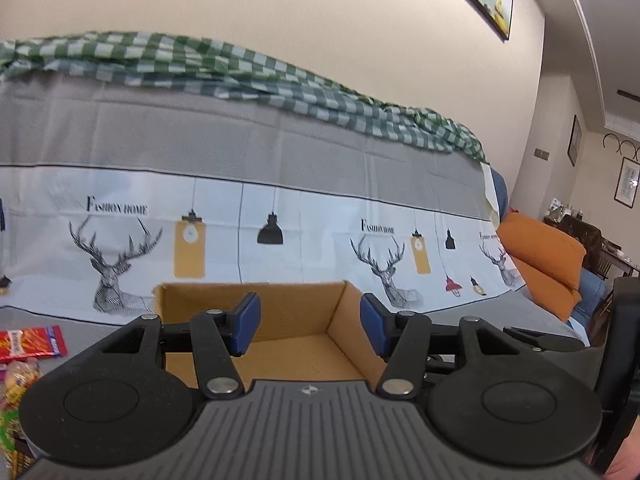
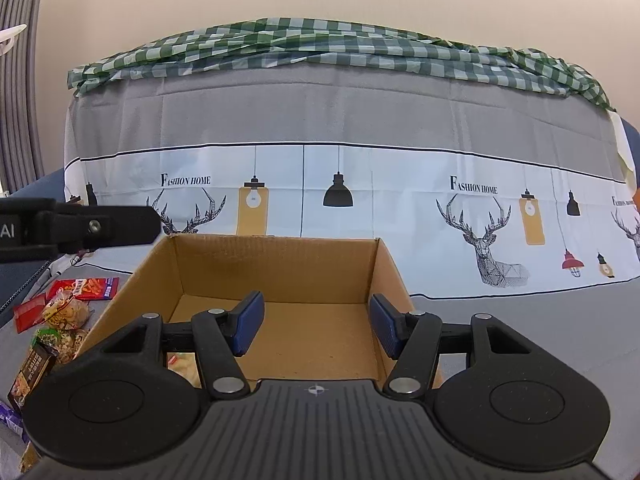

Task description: Organize snacks

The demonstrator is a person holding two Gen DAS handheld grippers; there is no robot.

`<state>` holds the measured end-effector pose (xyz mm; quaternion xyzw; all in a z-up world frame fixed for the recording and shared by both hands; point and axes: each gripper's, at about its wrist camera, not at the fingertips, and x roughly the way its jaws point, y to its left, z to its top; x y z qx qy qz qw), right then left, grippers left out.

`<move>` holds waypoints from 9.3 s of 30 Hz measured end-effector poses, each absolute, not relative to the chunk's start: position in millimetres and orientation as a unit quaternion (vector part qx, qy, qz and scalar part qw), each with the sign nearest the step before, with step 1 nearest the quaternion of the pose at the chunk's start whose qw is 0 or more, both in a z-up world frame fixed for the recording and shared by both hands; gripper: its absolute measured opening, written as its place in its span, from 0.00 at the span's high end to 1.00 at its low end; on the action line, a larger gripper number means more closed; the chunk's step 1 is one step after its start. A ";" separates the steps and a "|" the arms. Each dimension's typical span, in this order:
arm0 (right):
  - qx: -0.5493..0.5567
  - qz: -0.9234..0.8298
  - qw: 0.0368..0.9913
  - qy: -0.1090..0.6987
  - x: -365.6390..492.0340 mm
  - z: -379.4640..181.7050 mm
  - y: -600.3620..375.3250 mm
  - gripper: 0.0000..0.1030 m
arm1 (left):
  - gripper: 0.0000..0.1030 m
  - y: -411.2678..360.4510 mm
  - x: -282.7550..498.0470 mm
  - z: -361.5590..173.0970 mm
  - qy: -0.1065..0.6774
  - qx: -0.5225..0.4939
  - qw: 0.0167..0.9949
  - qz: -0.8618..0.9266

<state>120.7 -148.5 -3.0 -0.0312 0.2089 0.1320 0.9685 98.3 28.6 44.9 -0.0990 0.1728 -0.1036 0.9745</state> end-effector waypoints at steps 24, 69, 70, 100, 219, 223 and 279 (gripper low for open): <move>-0.032 0.301 0.938 0.166 53.9 14.5 -59.1 0.74 | 0.74 198.3 37.4 23.7 0.303 -0.080 0.950 -0.007; -0.262 0.502 0.786 0.249 -6.4 -107.6 105.2 0.78 | 0.59 216.8 91.4 -84.6 0.533 -0.076 0.842 0.033; -0.262 0.499 0.787 0.251 -6.6 -106.6 104.2 0.78 | 0.59 220.8 89.0 -81.3 0.524 -0.084 0.847 0.036; -0.155 0.417 0.820 0.359 31.4 -118.2 92.4 0.74 | 0.54 267.4 73.6 -92.9 0.564 -0.148 0.805 0.106; -0.005 0.151 0.974 0.167 107.0 9.7 -187.3 0.86 | 0.59 -6.1 92.4 31.9 0.215 -0.036 0.969 -0.112; -0.006 0.153 0.974 0.167 107.0 10.0 -187.9 0.86 | 0.59 -6.0 92.4 32.5 0.214 -0.037 0.970 -0.113; -0.053 0.385 0.905 0.175 58.2 -24.2 58.7 0.68 | 0.82 306.7 82.8 -7.2 0.324 -0.220 0.914 0.105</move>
